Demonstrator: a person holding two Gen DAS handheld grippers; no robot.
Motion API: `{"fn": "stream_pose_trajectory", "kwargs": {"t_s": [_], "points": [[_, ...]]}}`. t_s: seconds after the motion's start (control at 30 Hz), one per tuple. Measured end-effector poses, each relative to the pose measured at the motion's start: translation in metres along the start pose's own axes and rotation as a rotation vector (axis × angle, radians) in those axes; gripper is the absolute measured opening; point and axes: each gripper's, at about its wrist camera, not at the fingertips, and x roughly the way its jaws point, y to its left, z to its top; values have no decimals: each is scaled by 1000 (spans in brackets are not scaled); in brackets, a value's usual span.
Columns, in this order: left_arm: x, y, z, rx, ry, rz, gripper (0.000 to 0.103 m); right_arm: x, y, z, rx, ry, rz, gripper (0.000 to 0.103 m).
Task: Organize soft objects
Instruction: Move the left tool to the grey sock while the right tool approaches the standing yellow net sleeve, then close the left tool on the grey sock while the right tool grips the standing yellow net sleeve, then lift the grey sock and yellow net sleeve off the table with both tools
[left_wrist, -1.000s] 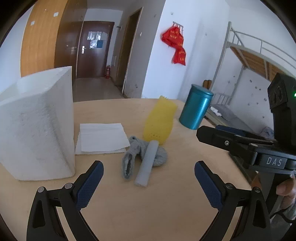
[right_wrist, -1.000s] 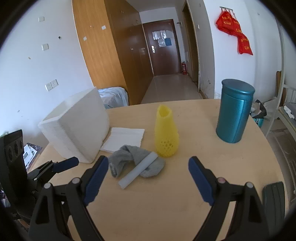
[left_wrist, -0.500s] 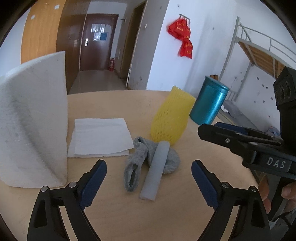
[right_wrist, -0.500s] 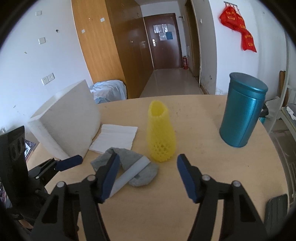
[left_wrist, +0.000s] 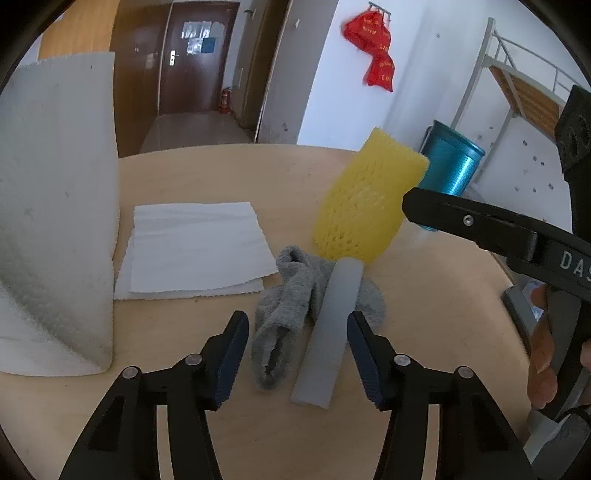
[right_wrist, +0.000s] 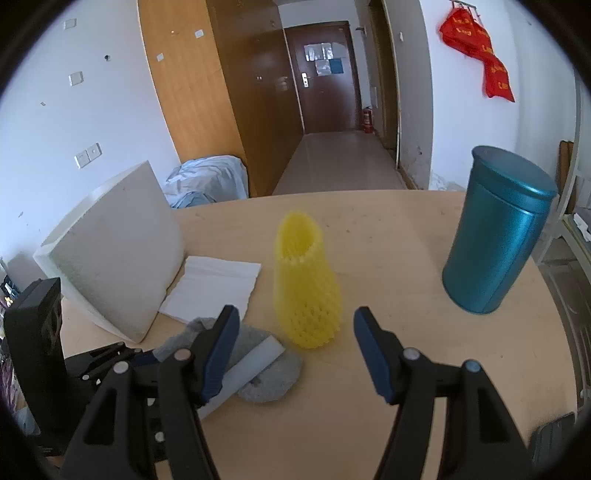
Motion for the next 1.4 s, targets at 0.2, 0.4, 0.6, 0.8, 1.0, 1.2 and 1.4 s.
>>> {"fn": "stream_pose_trajectory", "kwargs": {"t_s": [0.2,0.4,0.6,0.8,1.0,1.2,1.4], "points": [[0,6,-1,-17,4,11,26,8,-2,0,4,17,-7,69],[-4,7,-2,-8,-16,24,12,12,-1,3,-6,15,-16,69],[-8,2,0,10,-40,35,11,24,2,7,-33,24,-40,69],[-10,4,1,7,-38,23,10,40,2,15,-60,37,-47,69],[-14,5,-1,7,-51,16,10,49,-7,14,-28,63,-40,29],[-23,4,-1,12,-70,6,10,36,-10,10,-3,35,-21,15],[-34,2,-1,30,-105,11,10,23,-8,7,-5,17,-25,15]]}}
